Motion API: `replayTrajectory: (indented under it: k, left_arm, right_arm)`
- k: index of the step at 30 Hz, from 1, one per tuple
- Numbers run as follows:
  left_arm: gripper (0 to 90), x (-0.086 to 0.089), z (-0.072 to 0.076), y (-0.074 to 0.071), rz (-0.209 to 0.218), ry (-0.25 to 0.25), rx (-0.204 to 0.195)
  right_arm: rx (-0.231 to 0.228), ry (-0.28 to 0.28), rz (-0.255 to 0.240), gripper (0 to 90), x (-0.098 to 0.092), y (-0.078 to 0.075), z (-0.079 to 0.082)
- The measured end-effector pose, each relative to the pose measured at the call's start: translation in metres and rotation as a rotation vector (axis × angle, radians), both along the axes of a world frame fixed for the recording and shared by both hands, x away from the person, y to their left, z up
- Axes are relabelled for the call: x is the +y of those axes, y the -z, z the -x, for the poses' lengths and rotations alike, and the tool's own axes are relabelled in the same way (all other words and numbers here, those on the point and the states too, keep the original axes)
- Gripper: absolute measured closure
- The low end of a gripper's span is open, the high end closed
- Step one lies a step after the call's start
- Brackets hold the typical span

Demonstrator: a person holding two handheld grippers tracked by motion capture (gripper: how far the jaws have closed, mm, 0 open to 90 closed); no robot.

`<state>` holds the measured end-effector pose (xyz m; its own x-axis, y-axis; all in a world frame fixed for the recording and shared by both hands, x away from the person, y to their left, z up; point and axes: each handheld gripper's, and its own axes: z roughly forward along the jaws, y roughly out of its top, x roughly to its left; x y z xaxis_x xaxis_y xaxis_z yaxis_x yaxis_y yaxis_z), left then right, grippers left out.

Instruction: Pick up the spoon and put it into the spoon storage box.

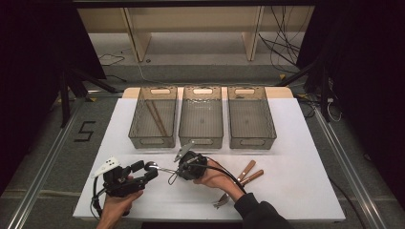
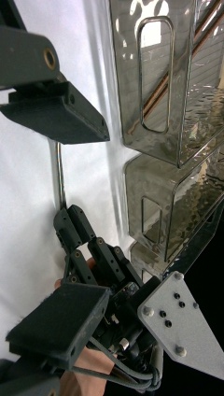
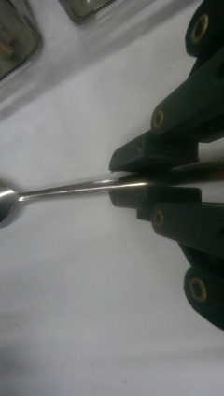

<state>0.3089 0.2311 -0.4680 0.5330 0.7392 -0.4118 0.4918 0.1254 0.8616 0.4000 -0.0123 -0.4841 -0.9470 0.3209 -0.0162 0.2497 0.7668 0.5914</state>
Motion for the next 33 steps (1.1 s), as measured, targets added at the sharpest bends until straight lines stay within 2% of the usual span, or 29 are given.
replayTrajectory:
  k: [4, 6, 16, 19, 22, 25, 27, 30, 33]
  left_arm:
    - [20.6, 0.000, 0.000, 0.000, 0.001, 0.000, 0.000]
    - [20.6, 0.000, 0.000, 0.000, 0.005, -0.002, -0.001]
    - [20.7, 0.002, 0.000, 0.000, 0.009, -0.011, 0.000]
    - [20.7, 0.002, 0.000, 0.000, 0.007, -0.012, -0.001]
    - [20.7, 0.001, 0.001, 0.000, 0.006, -0.011, -0.002]
    - [20.8, 0.001, 0.001, 0.000, 0.007, -0.011, -0.003]
    - [20.8, 0.001, 0.001, 0.000, 0.006, -0.011, -0.002]
    - [21.0, 0.001, 0.001, 0.000, 0.006, -0.012, -0.002]
    - [21.1, 0.001, 0.001, 0.000, 0.010, -0.013, 0.000]
  right_arm:
    - [0.010, 0.002, 0.011, 82.5, 0.001, -0.001, 0.000]
    - [-0.004, -0.006, 0.015, 83.0, 0.002, -0.001, 0.000]
    - [-0.006, -0.013, 0.025, 83.9, 0.004, -0.003, 0.005]
    - [0.023, -0.024, -0.013, 89.6, 0.003, -0.007, 0.007]
    - [0.002, -0.024, 0.020, 89.0, 0.007, -0.006, 0.010]
    - [0.016, -0.029, 0.020, 88.8, 0.008, -0.006, 0.008]
    - [0.011, -0.034, 0.023, 88.7, 0.008, -0.006, 0.008]
    - [0.005, -0.037, 0.056, 88.1, 0.011, -0.004, 0.010]
    - [-0.004, -0.048, 0.052, 89.2, 0.011, -0.003, 0.009]
